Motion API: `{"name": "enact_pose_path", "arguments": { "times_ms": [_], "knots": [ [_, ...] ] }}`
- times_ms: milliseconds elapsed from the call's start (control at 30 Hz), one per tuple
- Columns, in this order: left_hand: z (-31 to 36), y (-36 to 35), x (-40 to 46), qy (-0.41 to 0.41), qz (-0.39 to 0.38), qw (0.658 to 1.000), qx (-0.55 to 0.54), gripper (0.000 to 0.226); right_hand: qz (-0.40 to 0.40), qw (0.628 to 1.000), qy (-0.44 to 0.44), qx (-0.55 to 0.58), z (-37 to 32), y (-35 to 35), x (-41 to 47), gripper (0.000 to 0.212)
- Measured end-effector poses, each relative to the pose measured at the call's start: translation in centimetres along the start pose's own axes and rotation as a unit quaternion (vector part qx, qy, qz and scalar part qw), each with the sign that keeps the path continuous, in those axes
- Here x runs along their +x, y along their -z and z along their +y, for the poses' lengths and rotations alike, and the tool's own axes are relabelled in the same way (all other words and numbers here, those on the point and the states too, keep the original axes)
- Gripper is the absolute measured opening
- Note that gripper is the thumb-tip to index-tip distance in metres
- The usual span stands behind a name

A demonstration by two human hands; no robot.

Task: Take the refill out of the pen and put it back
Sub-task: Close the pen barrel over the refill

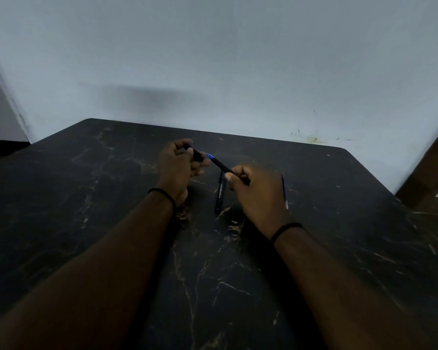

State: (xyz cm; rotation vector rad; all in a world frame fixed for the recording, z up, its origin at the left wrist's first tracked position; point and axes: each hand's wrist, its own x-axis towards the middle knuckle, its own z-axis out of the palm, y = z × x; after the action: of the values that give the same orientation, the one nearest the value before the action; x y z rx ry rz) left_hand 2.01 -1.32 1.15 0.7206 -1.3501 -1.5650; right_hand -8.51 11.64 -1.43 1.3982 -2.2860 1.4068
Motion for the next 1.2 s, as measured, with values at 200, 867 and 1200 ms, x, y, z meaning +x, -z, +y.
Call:
{"name": "enact_pose_path", "arguments": {
  "times_ms": [200,867,1200],
  "knots": [
    [0.27,-0.03,-0.03,0.033,-0.014,0.998,-0.048,0.026,0.003,1.0,-0.005,-0.03,0.03,-0.05,0.18,0.015],
    [-0.18,-0.25,-0.4,0.037,-0.084,0.995,-0.037,0.021,0.013,1.0,-0.004,-0.002,-0.24,0.25,0.44,0.012],
    [-0.33,-0.13,-0.15,0.046,-0.158,0.985,-0.048,0.019,-0.012,0.999,0.007,-0.048,-0.16,0.45,0.39,0.022]
  ]
}}
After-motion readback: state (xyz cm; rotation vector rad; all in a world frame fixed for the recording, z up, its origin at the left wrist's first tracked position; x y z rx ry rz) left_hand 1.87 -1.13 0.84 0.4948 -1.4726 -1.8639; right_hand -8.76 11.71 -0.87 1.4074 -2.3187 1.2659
